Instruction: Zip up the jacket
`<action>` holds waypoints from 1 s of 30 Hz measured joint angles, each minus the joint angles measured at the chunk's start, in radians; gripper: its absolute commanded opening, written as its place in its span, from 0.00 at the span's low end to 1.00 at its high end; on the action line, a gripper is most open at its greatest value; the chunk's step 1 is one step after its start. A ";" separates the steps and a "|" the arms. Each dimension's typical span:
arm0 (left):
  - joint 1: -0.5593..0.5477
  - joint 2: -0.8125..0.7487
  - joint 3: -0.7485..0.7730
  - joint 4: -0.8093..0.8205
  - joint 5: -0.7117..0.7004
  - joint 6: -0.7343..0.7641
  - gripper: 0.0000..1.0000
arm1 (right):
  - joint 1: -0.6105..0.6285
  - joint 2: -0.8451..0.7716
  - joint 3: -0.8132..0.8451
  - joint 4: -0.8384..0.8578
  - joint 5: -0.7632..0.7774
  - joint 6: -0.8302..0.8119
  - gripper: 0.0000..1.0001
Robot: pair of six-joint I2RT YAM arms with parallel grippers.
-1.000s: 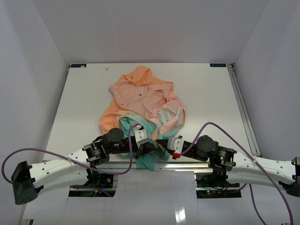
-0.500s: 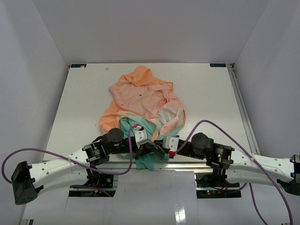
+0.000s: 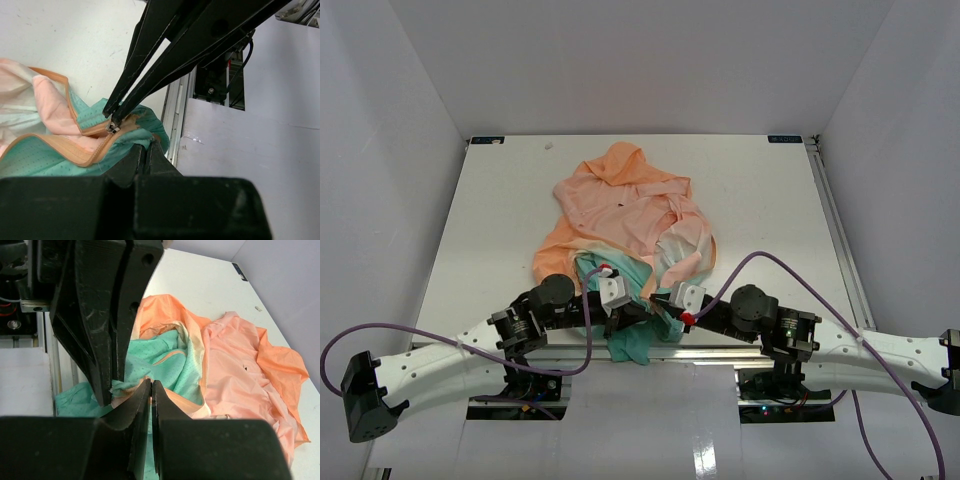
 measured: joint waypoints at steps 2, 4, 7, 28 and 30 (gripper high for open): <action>0.000 -0.021 -0.001 0.007 0.010 0.001 0.00 | -0.003 -0.002 0.001 0.005 0.019 0.025 0.08; 0.000 -0.046 -0.003 0.019 0.026 0.001 0.00 | -0.016 -0.003 0.001 0.008 0.022 0.060 0.08; -0.001 -0.083 -0.005 0.035 0.054 0.001 0.00 | -0.034 -0.002 0.012 0.009 -0.008 0.110 0.08; -0.001 -0.257 0.035 0.002 -0.014 0.004 0.00 | -0.536 0.302 0.066 0.109 -0.126 0.358 0.08; -0.001 -0.272 0.043 -0.003 -0.028 0.003 0.00 | -0.606 0.395 0.105 0.116 -0.157 0.370 0.08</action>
